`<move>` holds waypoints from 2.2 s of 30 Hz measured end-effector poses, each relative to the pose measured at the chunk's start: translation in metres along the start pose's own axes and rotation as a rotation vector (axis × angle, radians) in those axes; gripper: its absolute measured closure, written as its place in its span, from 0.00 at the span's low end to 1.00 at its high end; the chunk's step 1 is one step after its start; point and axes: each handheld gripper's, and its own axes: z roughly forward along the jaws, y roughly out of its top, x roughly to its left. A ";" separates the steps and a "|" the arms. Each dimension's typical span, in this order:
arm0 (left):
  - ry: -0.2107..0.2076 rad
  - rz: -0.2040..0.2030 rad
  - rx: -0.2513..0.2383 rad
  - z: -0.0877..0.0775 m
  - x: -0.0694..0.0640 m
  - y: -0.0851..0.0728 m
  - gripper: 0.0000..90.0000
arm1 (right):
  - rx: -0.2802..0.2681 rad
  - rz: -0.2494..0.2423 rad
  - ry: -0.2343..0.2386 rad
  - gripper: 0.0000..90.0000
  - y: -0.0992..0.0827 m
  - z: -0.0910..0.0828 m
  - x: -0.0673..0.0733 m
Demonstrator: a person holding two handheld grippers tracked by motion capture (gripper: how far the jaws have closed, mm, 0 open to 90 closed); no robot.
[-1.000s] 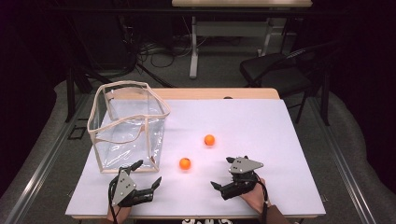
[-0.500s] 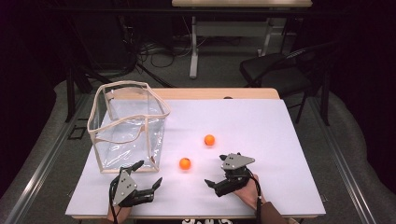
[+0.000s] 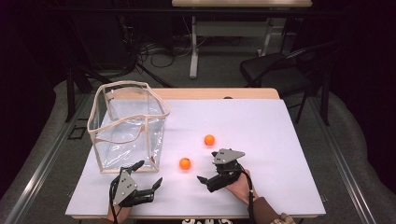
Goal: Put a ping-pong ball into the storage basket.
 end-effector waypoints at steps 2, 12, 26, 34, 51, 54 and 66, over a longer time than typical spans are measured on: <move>0.001 0.000 0.001 0.000 0.000 0.000 0.17 | 0.002 0.001 0.003 0.00 0.002 0.003 0.000; -0.002 0.000 0.004 0.000 -0.001 0.000 0.17 | 0.006 0.001 0.016 0.00 0.010 0.015 0.001; 0.007 0.001 0.004 0.001 -0.001 0.000 0.17 | 0.018 0.005 0.022 0.00 0.014 0.029 0.001; 0.007 0.000 0.004 0.001 -0.001 0.000 0.17 | 0.024 0.001 0.028 0.00 0.017 0.035 0.000; 0.009 0.001 0.007 0.002 0.000 0.000 0.17 | 0.043 0.004 0.048 0.00 0.021 0.050 0.000; 0.011 -0.006 0.003 0.002 -0.001 0.000 0.17 | 0.044 0.001 0.053 0.00 0.022 0.053 0.000; 0.010 -0.001 0.006 0.002 -0.001 0.000 0.17 | 0.059 0.002 0.061 0.00 0.026 0.060 0.002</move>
